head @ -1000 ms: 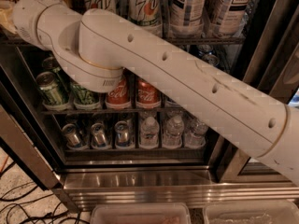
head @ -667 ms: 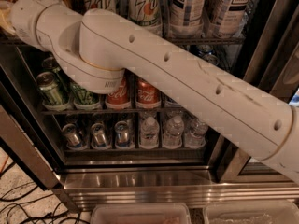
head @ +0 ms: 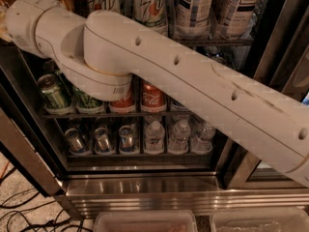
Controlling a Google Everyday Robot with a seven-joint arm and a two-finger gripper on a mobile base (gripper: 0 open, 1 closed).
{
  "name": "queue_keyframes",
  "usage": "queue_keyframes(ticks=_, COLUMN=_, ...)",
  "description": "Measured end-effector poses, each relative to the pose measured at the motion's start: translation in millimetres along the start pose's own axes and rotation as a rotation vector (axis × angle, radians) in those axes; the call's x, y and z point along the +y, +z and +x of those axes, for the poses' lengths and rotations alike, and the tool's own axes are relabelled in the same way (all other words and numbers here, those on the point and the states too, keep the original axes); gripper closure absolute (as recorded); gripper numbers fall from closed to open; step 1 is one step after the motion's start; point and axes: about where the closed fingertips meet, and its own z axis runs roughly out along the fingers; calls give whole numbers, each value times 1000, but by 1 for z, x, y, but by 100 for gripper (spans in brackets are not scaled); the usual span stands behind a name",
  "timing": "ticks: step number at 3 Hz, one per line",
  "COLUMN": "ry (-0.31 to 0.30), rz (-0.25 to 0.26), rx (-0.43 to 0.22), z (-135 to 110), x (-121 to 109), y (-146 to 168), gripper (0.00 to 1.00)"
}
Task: Pick orange can from top shelf of fridge
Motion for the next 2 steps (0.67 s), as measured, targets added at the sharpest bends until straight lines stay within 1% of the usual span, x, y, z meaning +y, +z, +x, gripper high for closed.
queue_keyframes(ticks=1, ry=-17, rz=-38, rx=-1, z=0, x=12, y=-15, gripper=100)
queue_keyframes(ticks=2, ry=-19, rz=-44, rx=2, z=2, x=15, y=-25, gripper=100)
